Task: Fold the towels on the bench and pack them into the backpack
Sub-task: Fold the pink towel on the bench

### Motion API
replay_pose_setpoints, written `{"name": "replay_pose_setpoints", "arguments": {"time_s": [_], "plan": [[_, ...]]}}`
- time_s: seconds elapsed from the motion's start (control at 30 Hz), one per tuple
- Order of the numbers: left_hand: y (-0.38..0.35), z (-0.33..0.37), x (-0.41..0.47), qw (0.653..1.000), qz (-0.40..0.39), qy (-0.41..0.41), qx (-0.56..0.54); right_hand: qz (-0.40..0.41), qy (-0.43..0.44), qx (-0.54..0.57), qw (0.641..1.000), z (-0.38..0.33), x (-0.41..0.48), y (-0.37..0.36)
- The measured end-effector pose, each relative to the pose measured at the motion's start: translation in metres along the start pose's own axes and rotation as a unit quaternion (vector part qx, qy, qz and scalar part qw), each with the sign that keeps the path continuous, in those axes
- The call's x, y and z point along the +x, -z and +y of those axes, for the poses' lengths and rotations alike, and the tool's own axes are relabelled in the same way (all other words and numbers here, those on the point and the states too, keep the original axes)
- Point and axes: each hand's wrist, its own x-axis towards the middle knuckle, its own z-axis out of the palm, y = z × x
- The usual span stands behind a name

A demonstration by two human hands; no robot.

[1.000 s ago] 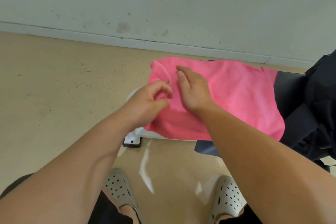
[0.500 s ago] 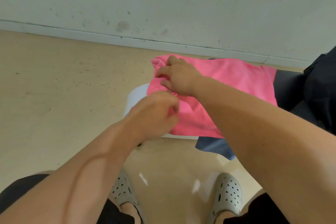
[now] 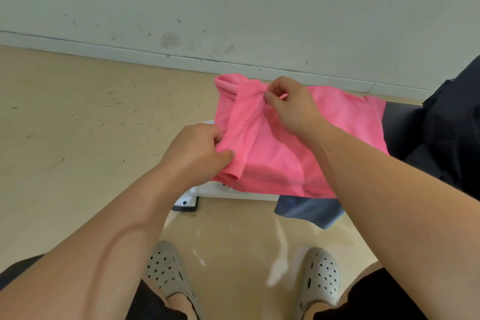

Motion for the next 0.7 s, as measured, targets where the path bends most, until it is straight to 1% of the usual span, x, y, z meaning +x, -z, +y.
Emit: {"name": "replay_pose_setpoints", "arguments": {"time_s": [0.1,0.17,0.2,0.23,0.27,0.3,0.33,0.37,0.4,0.43,0.47,0.5,0.53,0.63,0.7], "plan": [[-0.007,0.005,0.000,0.996,-0.009,-0.021,-0.092,-0.010,-0.076,-0.087,0.993,0.017,-0.002,0.012],[-0.013,0.006,-0.001,0.993,-0.017,-0.060,-0.099,0.015,-0.098,-0.082,0.992,0.016,-0.001,0.014],[-0.016,0.006,-0.002,0.992,-0.021,-0.086,-0.090,0.035,-0.080,-0.071,0.994,0.008,-0.001,0.013],[-0.019,0.005,-0.002,0.990,-0.025,-0.113,-0.078,0.050,-0.026,-0.069,0.996,-0.002,0.000,0.010],[-0.022,0.005,-0.002,0.987,-0.028,-0.140,-0.067,0.040,0.056,-0.075,0.995,-0.013,0.000,0.007],[-0.025,0.004,-0.003,0.984,-0.030,-0.167,-0.058,0.003,0.138,-0.094,0.986,-0.025,0.000,0.003],[-0.028,0.003,-0.003,0.981,-0.031,-0.187,-0.046,-0.053,0.196,-0.140,0.969,-0.035,0.000,0.000],[-0.030,0.003,-0.003,0.979,-0.033,-0.199,-0.032,-0.110,0.214,-0.222,0.945,-0.042,0.000,-0.003],[-0.030,0.002,-0.003,0.978,-0.036,-0.205,-0.017,-0.152,0.200,-0.317,0.915,-0.046,0.001,-0.005],[-0.030,0.001,-0.002,0.977,-0.037,-0.210,-0.004,-0.171,0.178,-0.396,0.884,-0.046,0.003,-0.005],[-0.029,0.000,-0.002,0.976,-0.039,-0.213,0.008,-0.175,0.156,-0.440,0.867,-0.042,0.004,-0.006],[-0.028,-0.001,-0.001,0.975,-0.039,-0.217,0.017,-0.174,0.131,-0.448,0.867,-0.038,0.005,-0.005],[-0.027,-0.001,-0.001,0.975,-0.038,-0.218,0.023,-0.168,0.111,-0.439,0.875,-0.035,0.004,-0.003],[-0.025,-0.002,-0.002,0.976,-0.038,-0.214,0.034,-0.141,0.083,-0.391,0.906,-0.024,0.005,-0.002],[-0.025,-0.003,-0.002,0.975,-0.042,-0.213,0.037,-0.109,0.068,-0.366,0.922,-0.020,0.006,-0.001]]}}
